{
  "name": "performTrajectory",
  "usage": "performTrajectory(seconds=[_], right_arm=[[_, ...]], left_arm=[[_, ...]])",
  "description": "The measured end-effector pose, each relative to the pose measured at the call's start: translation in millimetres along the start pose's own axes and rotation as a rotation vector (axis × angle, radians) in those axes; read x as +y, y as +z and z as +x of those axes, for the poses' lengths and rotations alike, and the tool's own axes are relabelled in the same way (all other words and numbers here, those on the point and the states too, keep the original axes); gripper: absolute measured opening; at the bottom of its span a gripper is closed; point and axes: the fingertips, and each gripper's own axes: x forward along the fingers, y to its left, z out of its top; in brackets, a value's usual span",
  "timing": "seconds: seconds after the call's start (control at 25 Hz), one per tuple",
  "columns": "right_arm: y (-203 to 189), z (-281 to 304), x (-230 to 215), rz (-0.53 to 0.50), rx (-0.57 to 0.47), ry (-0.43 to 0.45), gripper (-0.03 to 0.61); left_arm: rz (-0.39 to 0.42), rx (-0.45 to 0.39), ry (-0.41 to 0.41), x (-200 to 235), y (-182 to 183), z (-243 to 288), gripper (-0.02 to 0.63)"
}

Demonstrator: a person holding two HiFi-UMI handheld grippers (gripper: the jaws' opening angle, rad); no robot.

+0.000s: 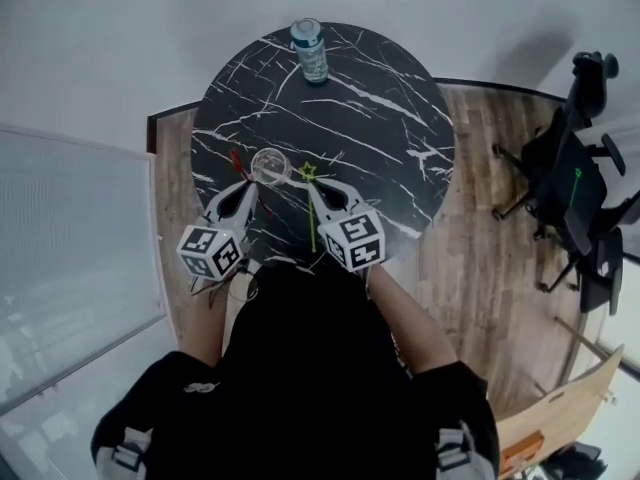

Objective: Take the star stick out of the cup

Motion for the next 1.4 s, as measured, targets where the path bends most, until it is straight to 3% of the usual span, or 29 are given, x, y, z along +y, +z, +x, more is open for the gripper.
performTrajectory(seconds=[0.24,0.64,0.96,1.2,1.4], right_arm=[[-12,2,7,-0.004,0.024,0.042,-0.002],[-59,1,10,0.044,0.107,0.06,-0.002],[-88,-2,1,0.097,0.132,0.039,-0.002],[-105,-6,-6,0.136,0.141,0.007,-0.002],[-115,-13,-22,0.157,0.137,-0.043,-0.002]], left_arm=[[-0.025,0.047,0.03,-2,-30,-9,0.009],[-0.031,0.199,-0.005,-20,-94,2,0.011],[0.08,0.344,-0.027,-29,-143,19,0.011],[0.07,0.4,-0.041,-29,-163,33,0.009],[0.12,0.452,-0.07,-31,-170,56,0.009]])
